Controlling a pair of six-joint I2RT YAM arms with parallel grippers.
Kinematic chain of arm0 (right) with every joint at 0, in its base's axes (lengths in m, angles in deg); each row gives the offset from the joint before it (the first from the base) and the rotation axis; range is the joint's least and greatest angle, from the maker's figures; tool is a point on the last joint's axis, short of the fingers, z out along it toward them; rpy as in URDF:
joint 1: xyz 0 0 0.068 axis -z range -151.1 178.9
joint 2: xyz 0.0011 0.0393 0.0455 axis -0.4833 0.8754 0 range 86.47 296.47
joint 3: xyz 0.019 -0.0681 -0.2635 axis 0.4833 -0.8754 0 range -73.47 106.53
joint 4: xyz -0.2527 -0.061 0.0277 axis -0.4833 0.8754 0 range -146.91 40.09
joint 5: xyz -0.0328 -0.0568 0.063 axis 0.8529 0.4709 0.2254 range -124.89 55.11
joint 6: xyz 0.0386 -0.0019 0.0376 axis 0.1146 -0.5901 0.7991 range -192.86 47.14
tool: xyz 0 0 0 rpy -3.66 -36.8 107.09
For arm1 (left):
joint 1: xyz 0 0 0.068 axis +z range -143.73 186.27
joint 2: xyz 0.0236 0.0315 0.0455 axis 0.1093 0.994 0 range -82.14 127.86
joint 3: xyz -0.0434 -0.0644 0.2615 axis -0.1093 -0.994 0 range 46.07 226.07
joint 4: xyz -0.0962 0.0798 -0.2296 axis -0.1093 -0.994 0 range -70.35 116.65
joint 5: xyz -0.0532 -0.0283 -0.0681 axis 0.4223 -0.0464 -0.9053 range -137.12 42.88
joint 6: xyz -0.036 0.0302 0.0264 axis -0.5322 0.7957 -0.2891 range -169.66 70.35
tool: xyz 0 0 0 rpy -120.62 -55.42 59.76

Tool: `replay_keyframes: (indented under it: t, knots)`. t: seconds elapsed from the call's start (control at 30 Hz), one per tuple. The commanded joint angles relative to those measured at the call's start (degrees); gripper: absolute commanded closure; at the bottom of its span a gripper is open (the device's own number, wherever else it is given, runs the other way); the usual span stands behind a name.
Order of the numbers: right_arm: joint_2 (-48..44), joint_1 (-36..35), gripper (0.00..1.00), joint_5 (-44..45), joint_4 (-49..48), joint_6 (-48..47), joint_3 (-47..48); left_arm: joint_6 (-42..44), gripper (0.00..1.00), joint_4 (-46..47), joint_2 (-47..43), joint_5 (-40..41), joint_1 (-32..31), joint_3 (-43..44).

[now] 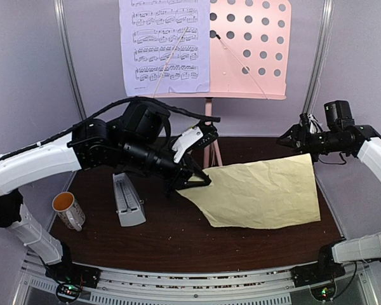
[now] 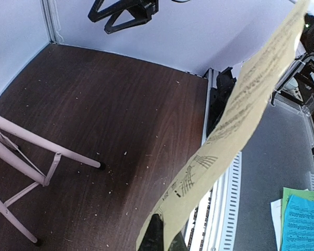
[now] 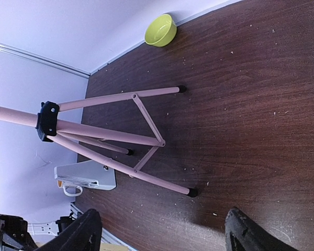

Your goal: Set up the instrument practice props

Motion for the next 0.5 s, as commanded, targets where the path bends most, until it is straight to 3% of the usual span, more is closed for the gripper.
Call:
replay_keyframes:
  t: [0.0, 0.47]
  knots:
    - [-1.7, 0.1, 0.19, -1.8, -2.0, 1.0, -1.7, -3.7, 1.00, 2.8, -2.5, -3.9, 0.8, -2.7]
    - [-2.9, 0.1, 0.20, -2.8, -3.6, 2.2, -4.5, -4.0, 1.00, 6.6, -5.1, -3.1, 0.9, -6.5]
